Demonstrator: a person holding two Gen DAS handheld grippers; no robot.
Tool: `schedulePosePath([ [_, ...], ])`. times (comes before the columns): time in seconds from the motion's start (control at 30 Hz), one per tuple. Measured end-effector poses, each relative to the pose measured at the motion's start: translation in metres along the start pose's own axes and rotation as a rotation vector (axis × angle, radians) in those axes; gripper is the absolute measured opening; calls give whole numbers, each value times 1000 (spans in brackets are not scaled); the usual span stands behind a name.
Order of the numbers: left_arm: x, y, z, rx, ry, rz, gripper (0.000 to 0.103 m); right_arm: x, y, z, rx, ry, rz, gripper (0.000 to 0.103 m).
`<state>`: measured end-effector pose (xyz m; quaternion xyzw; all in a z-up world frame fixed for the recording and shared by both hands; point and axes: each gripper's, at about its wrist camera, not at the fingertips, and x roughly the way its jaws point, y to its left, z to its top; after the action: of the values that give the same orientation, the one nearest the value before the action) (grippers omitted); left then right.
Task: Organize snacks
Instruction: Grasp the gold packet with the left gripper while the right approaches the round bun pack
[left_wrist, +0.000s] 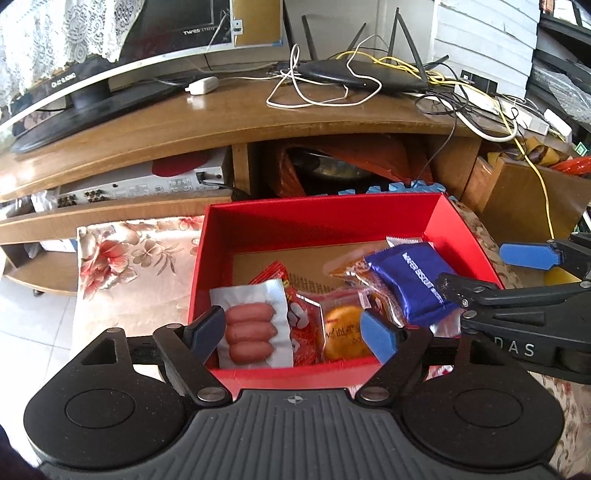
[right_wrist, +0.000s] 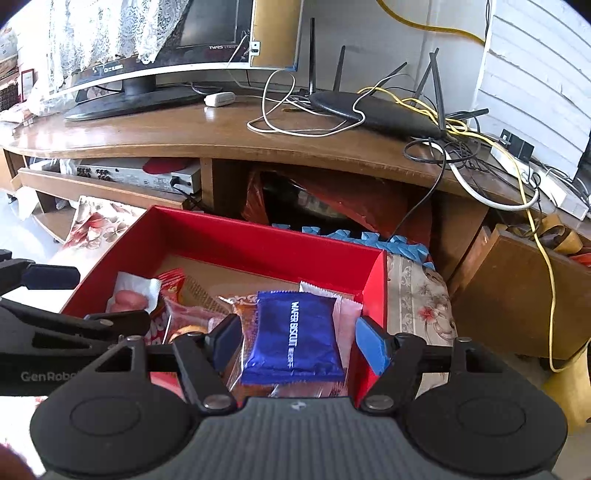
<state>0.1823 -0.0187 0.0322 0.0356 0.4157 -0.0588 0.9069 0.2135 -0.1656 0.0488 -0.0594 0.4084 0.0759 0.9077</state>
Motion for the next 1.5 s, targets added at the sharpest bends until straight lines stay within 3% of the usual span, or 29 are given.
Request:
schedulePosePath([
  [0.33,-17,29,-32,-71,49,-7,87,-21,15,-26,-40,33,52,68],
  [0.47,-7,38,-47,-92,119,-16,87,-30,22,-37,-57,45,75,69],
  [0.73,10,37,-58,-77,193,-44,87,-34,22,-49,-43,91,128,69],
  [0.93,39,22,-61,-6,250,-44,86,-31,20,-51,-36,110,143,69],
  [1.07,47,18,-67,27,275,-35,77,-28,16,-52,-26,128,153,69],
  [1.13,45,17,-69,51,273,-28,69,-26,13,-52,-21,136,156,69],
  [1.2,40,18,-70,44,269,-34,55,-25,11,-52,-14,141,162,69],
  [1.27,35,21,-71,18,269,-53,50,-26,11,-52,-9,146,171,69],
  [1.5,13,32,-85,8,268,-75,47,-23,17,-60,-16,187,201,69],
])
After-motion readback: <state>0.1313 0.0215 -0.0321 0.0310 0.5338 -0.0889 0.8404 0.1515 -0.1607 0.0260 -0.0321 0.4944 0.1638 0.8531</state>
